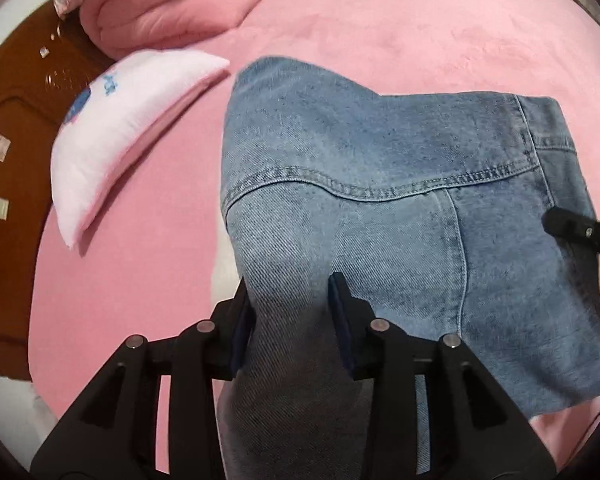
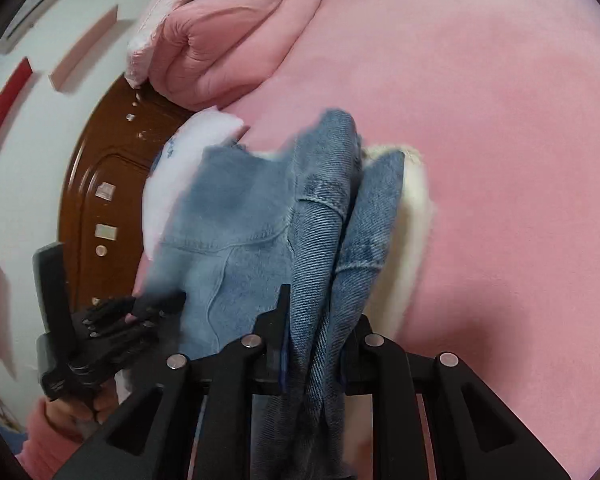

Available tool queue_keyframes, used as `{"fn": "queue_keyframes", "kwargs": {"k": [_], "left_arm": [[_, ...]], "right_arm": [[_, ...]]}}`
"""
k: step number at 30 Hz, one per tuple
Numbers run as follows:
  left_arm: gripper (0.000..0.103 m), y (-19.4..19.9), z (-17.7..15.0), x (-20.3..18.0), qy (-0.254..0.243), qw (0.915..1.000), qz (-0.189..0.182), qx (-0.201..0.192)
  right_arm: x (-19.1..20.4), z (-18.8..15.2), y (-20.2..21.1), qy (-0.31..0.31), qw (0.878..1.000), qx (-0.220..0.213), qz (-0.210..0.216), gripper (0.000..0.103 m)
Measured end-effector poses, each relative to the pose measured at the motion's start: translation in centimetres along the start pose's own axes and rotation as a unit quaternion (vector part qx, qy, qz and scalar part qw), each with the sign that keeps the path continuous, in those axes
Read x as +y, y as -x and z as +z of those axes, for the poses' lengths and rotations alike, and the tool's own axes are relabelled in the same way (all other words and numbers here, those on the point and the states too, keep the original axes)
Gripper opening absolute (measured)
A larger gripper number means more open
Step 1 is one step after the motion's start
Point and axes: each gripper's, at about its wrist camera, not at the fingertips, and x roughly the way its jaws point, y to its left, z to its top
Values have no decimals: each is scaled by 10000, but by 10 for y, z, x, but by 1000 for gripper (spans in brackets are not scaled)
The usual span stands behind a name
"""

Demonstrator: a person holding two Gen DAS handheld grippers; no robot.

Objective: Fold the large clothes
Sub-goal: 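Lift the folded jacket with both tools and carry it onto the white pillow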

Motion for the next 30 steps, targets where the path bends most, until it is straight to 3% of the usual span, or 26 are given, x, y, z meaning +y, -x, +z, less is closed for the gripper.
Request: {"fn": "queue_keyframes", "kwargs": {"k": [5, 7, 10, 13, 16, 20, 23, 25, 29, 30], "left_arm": [[34, 3, -1, -3, -5, 9999, -91, 129], [34, -5, 9, 4, -21, 9999, -78, 146], [34, -3, -9, -3, -42, 9999, -10, 115], [35, -7, -8, -4, -7, 10000, -4, 49], [37, -5, -13, -3, 166, 9999, 6, -24], [32, 3, -7, -5, -48, 9998, 69, 198], [30, 7, 0, 8, 85, 9986, -302, 424], [31, 1, 0, 13, 77, 9979, -425, 490], [33, 2, -17, 3, -337, 9988, -351, -26], [33, 6, -21, 0, -406, 9986, -323, -120]], "right_arm": [[14, -7, 0, 299, 9992, 121, -240, 17], [11, -11, 3, 164, 9993, 218, -237, 17], [8, -15, 14, -186, 9992, 342, -115, 23], [14, -40, 37, -248, 9981, 557, 1, 30], [26, -73, 51, 130, 9977, 654, -133, 32], [33, -90, 63, -12, 9987, 500, 22, 18], [42, -101, 68, -421, 9967, 542, 441, 15], [54, -114, 69, -361, 9960, 626, 518, 15], [40, -128, 55, 19, 9976, 549, -418, 15], [28, -125, 55, -180, 9979, 552, -279, 16]]}}
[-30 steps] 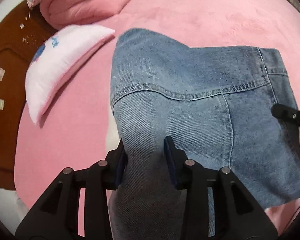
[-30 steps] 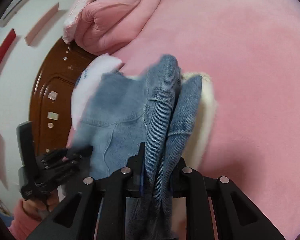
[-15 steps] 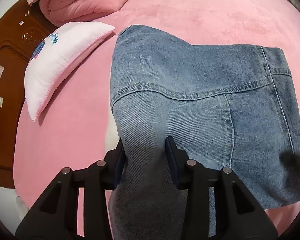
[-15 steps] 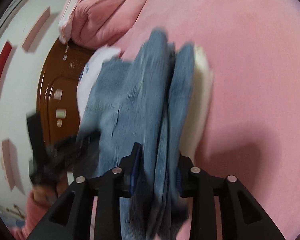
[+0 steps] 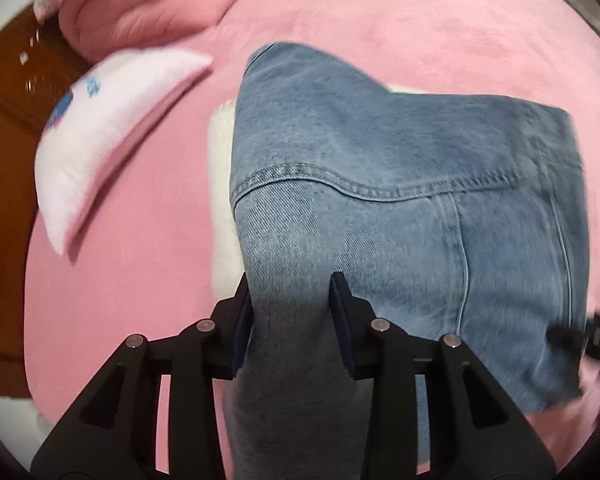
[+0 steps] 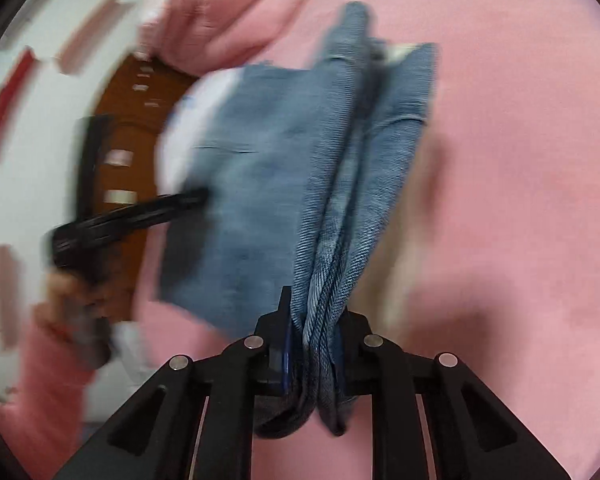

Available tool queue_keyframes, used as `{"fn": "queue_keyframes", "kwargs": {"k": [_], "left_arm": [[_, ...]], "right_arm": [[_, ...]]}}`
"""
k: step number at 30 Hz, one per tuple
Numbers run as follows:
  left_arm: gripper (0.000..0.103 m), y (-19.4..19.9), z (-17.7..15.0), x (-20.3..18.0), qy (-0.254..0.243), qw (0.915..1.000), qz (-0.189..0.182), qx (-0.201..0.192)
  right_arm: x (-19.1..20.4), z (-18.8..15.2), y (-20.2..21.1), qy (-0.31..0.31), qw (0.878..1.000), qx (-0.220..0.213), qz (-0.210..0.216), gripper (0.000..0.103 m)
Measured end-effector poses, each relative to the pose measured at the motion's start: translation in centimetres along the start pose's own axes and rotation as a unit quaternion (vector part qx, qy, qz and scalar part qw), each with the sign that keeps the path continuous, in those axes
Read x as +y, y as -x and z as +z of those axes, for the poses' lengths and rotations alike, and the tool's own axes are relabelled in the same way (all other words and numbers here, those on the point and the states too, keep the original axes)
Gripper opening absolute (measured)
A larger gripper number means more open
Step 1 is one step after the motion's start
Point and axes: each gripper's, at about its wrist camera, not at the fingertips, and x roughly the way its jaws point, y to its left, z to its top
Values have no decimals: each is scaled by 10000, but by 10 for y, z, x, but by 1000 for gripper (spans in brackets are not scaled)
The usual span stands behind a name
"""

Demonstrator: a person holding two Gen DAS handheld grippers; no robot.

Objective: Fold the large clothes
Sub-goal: 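Lift the folded jacket with both tools and carry it onto the white pillow, then open both tools to release the jacket and pull them back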

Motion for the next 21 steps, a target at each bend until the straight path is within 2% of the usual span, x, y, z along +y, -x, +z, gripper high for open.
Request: {"fn": "queue_keyframes", "kwargs": {"k": [1, 2, 4, 6, 8, 10, 12, 15, 18, 21], "left_arm": [[33, 4, -4, -3, -78, 9999, 35, -70], [33, 8, -10, -5, -131, 9998, 67, -148], [33, 12, -20, -4, -118, 9996, 101, -228], [33, 14, -30, 1, -29, 9993, 128, -337], [33, 12, -34, 5, 98, 9990, 103, -421], [40, 10, -39, 7, 244, 9981, -3, -571], [40, 14, -47, 7, 500, 9964, 19, -687], [49, 22, -59, 0, 746, 9933, 315, -822], [50, 37, -81, -20, 1029, 9863, 866, -951], [59, 51, -96, -51, 957, 9820, 1348, -912]], "right_arm": [[-9, 4, 2, -156, 9998, -12, 130, 16], [-11, 9, 6, -65, 9999, -62, 77, 15], [6, 17, 18, 740, 9958, -452, -311, 15], [21, 25, 23, 1160, 9894, -731, -476, 15], [14, 32, 17, 665, 9956, -589, -300, 16], [2, 27, 11, 90, 9991, -323, -273, 18], [-2, 17, 22, 64, 9985, -407, -374, 19], [-7, -4, 35, -121, 9979, -506, -388, 19], [-11, -21, 35, -361, 9982, -456, -176, 19], [-13, -30, 47, -307, 9983, -421, -245, 22]]}}
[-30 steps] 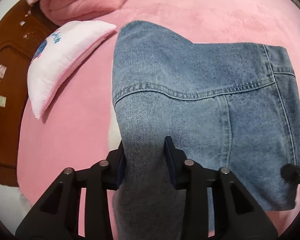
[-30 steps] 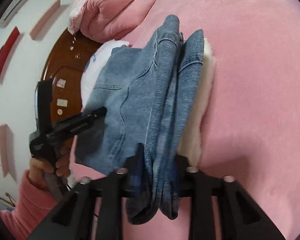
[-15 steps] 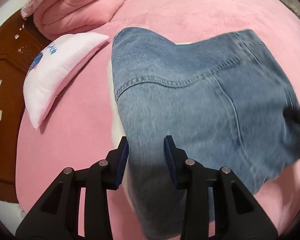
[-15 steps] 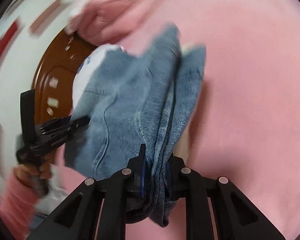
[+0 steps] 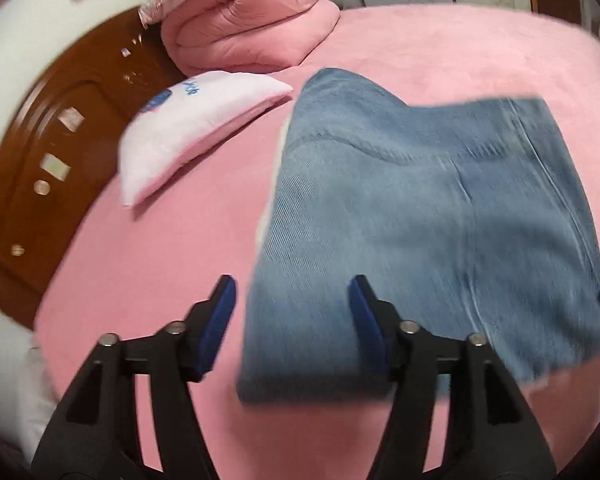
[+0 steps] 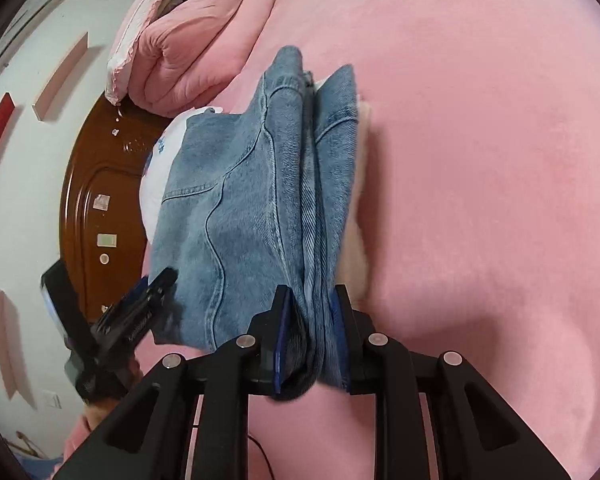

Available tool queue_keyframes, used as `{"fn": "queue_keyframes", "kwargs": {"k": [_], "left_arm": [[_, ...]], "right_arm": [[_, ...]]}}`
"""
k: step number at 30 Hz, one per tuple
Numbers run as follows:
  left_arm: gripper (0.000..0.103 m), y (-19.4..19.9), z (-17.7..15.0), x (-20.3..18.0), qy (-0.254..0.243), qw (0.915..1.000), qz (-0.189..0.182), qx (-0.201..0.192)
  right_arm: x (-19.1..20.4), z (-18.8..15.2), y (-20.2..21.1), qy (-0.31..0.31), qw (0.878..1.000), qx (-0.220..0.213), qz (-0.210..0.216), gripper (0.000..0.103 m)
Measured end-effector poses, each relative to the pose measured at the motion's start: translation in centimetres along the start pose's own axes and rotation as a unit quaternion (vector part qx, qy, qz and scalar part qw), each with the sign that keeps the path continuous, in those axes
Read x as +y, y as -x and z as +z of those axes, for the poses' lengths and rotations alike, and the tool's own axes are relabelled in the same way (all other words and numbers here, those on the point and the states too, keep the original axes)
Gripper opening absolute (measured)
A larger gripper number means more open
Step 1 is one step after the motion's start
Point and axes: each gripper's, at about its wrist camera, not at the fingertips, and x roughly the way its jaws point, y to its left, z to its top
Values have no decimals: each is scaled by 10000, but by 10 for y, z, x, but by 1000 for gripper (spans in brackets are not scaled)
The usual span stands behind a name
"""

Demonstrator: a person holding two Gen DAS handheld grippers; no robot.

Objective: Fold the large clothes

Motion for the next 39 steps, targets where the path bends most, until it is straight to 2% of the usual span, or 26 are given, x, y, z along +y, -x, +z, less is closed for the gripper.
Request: {"fn": "queue_keyframes", "kwargs": {"k": [2, 3, 5, 6, 7, 10, 11, 12, 13, 15, 17, 19, 22, 24, 26, 29, 30, 33, 36, 39], "left_arm": [[58, 19, -14, -20, -43, 9993, 350, -97], [58, 30, -23, -29, 32, 9992, 386, -84], [58, 42, -44, -50, 250, 9990, -70, 354], [58, 44, -53, -61, 338, 9971, -277, 626], [58, 47, -69, -73, 476, 9929, -462, 983], [58, 60, -115, -105, 1003, 9748, -723, 1854], [58, 64, -126, -113, 1116, 9687, -802, 2065], [58, 72, -143, -127, 1245, 9590, -954, 2360], [58, 78, -153, -138, 1290, 9528, -1079, 2528], [59, 102, -176, -167, 1208, 9433, -1320, 2797], [59, 134, -197, -201, 887, 9442, -1396, 2850], [60, 164, -216, -235, 494, 9415, -1529, 2962], [59, 214, -241, -281, 155, 9253, -1899, 3278], [60, 249, -250, -298, 155, 9239, -2003, 3256], [60, 294, -256, -314, 69, 9241, -2206, 3118], [60, 351, -262, -332, -143, 9300, -2406, 2774], [60, 365, -264, -337, -225, 9316, -2408, 2715], [60, 412, -264, -348, -405, 9373, -2415, 2481], [60, 451, -255, -358, -508, 9440, -2371, 2239], [60, 477, -232, -345, -506, 9440, -2541, 2045]], "right_arm": [[-5, -12, 13, 61, 9999, 118, -27, 27], [-9, -22, 22, 119, 9998, 93, -142, 31], [-18, -39, 36, 301, 9983, 90, -487, 38], [-23, -48, 43, 387, 9970, 118, -660, 39], [-33, -61, 50, 472, 9949, 157, -881, 39], [-64, -92, 75, 618, 9912, 265, -1138, 42], [-73, -102, 83, 665, 9903, 291, -1181, 49], [-83, -113, 93, 729, 9893, 300, -1228, 59], [-94, -126, 106, 818, 9879, 284, -1285, 64], [-118, -146, 129, 985, 9852, 266, -1379, 77], [-149, -172, 157, 1126, 9805, 390, -1560, 84], [-179, -195, 184, 1068, 9763, 574, -1790, 84], [-219, -223, 232, 860, 9741, 635, -1992, 86], [-248, -246, 276, 591, 9723, 577, -2187, 96], [-274, -266, 314, 282, 9711, 617, -2289, 101], [-314, -295, 371, -433, 9595, 951, -2615, 101], [-325, -305, 394, -756, 9575, 936, -2620, 101], [-339, -327, 455, -1190, 9572, 596, -2571, 102], [-331, -339, 492, -1130, 9550, 409, -2711, 102], [-320, -347, 534, -1257, 9574, 239, -2589, 102]]}}
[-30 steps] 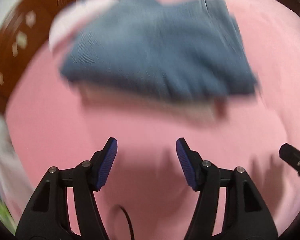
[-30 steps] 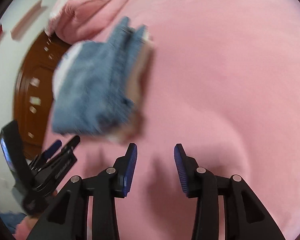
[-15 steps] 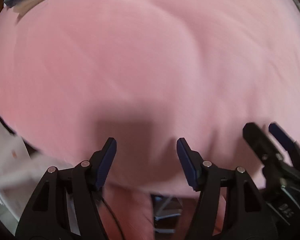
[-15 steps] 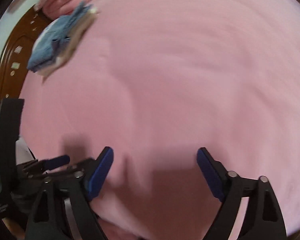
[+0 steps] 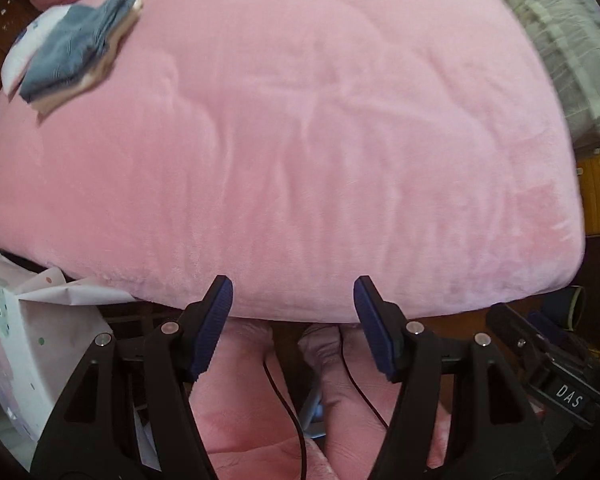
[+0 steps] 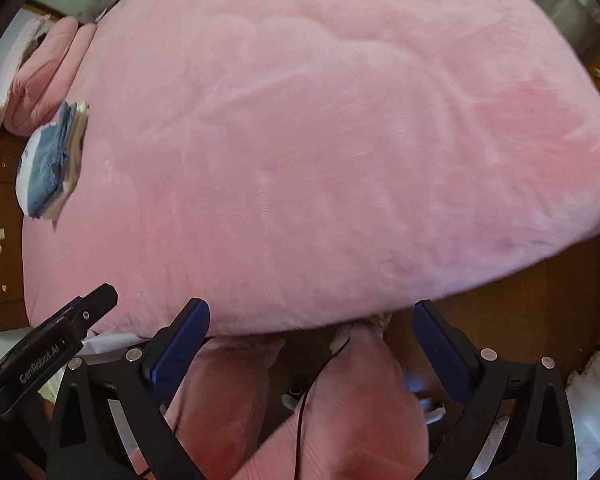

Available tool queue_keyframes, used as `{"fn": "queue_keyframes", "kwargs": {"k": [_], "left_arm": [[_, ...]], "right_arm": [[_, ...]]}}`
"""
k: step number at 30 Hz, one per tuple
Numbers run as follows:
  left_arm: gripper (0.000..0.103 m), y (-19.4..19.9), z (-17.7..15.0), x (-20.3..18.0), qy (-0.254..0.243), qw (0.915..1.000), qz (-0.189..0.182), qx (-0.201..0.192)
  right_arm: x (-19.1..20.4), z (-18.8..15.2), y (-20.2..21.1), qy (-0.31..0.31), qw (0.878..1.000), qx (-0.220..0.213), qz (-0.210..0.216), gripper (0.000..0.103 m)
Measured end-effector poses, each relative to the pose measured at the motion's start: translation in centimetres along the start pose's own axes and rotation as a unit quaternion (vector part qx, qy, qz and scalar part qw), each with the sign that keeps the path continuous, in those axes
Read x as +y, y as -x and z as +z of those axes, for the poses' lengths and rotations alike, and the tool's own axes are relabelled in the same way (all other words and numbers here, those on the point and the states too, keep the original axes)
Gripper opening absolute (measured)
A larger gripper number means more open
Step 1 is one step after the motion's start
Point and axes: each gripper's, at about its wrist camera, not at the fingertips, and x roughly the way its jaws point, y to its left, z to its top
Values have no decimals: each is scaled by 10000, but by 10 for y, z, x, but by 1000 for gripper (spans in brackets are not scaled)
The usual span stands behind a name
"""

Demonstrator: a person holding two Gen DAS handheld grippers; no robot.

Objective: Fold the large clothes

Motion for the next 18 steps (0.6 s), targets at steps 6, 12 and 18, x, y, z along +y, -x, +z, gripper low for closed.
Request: {"fn": "queue_keyframes", "kwargs": {"k": [6, 12, 18], "left_arm": [[60, 84, 18, -9, 52, 9968, -114, -794], [60, 144, 25, -13, 47, 9908, -68, -1354], [60, 176, 16, -18, -150, 9826, 108, -1848]], "right_arm": [[16, -7, 66, 573, 9975, -406, -105, 102], [46, 8, 121, 898, 9919, -902, -41, 102], [80, 19, 179, 1120, 9798, -1648, -148, 102]]}}
